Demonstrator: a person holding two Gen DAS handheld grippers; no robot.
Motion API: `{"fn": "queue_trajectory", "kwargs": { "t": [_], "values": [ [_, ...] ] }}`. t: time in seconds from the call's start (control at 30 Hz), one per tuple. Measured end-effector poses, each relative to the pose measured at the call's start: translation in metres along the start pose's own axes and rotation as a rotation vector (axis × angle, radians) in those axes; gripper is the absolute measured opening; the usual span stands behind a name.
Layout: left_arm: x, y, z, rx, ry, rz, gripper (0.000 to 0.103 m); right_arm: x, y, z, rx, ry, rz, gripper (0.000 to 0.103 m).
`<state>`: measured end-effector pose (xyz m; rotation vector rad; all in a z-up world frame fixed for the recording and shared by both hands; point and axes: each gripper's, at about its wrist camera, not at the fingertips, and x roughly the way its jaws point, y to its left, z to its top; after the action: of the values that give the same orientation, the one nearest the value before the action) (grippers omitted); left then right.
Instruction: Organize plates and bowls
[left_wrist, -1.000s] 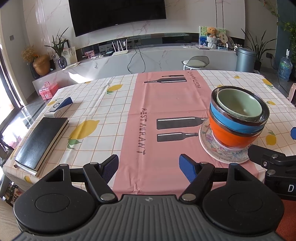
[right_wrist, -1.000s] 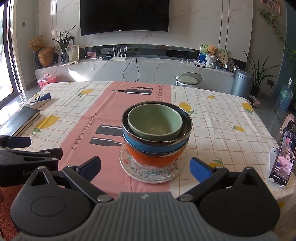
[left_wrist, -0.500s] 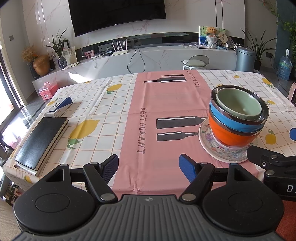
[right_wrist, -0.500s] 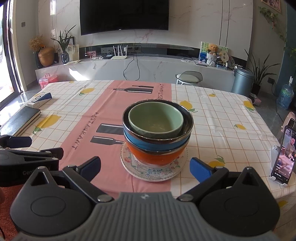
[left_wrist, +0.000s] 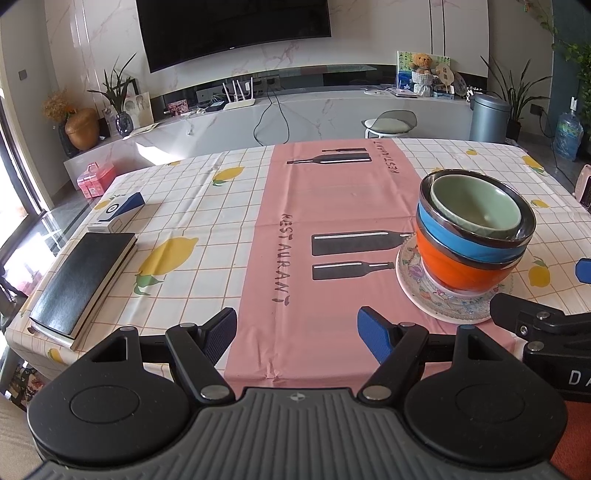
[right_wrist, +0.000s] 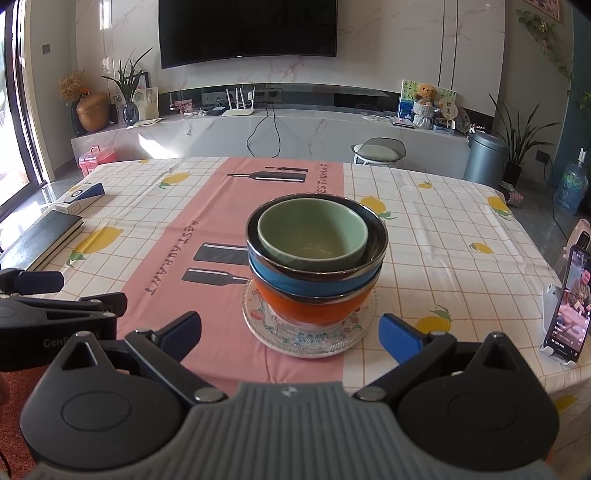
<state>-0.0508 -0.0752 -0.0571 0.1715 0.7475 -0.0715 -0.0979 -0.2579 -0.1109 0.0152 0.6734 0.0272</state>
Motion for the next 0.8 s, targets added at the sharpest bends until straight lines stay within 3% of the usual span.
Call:
{"fn": "queue_trajectory", "kwargs": {
  "t": [0.8],
  "values": [
    [-0.0017, -0.0012, 0.0009, 0.009, -0.009, -0.005, 0.087, 0.0044, -0.0025, -0.0034, 0.016, 0.031, 0.007, 0.1]
  ]
}}
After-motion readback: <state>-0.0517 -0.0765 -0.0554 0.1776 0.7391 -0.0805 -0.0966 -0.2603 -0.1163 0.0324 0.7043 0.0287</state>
